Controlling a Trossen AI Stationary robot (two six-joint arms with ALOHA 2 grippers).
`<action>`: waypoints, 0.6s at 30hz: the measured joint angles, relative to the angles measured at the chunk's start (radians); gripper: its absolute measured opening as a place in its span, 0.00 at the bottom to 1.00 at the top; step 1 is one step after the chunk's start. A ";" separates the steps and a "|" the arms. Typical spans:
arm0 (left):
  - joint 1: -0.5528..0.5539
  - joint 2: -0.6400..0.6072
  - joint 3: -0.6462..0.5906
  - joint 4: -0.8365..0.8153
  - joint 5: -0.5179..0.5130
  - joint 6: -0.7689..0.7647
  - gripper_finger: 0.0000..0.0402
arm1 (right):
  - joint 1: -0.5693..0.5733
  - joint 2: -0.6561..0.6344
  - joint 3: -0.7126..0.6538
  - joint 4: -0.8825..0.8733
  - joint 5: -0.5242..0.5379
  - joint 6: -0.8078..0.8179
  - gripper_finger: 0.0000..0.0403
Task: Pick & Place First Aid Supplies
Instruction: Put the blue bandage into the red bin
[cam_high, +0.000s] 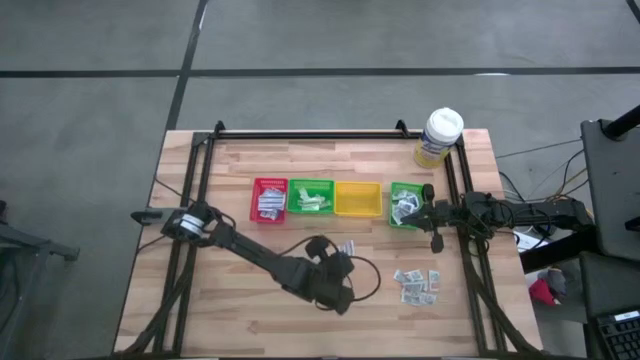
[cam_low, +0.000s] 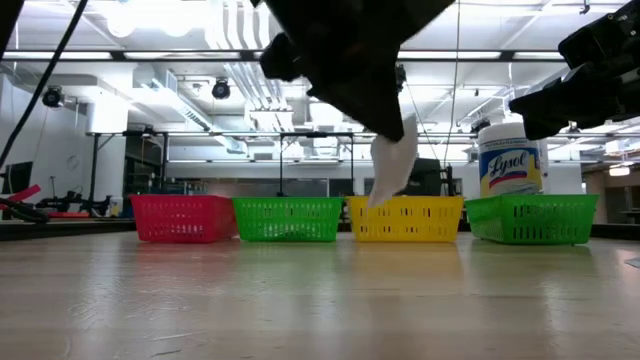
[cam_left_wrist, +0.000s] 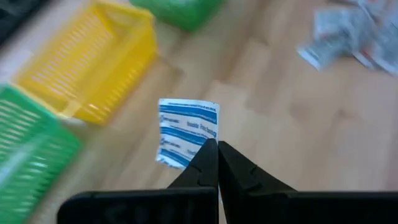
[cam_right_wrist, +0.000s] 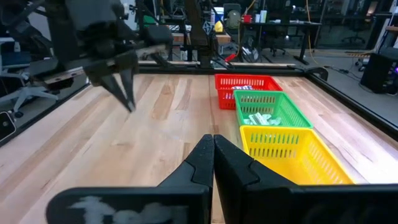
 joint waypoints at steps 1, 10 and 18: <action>-0.001 0.000 0.003 0.000 -0.041 -0.002 0.00 | 0.000 0.000 0.000 0.000 0.000 0.001 0.02; -0.002 -0.030 0.051 -0.134 -0.362 -0.049 0.00 | 0.000 0.000 0.000 0.000 0.000 0.002 0.02; -0.002 -0.104 0.058 -0.479 -0.505 -0.302 0.00 | 0.000 0.000 0.000 0.001 0.000 0.000 0.02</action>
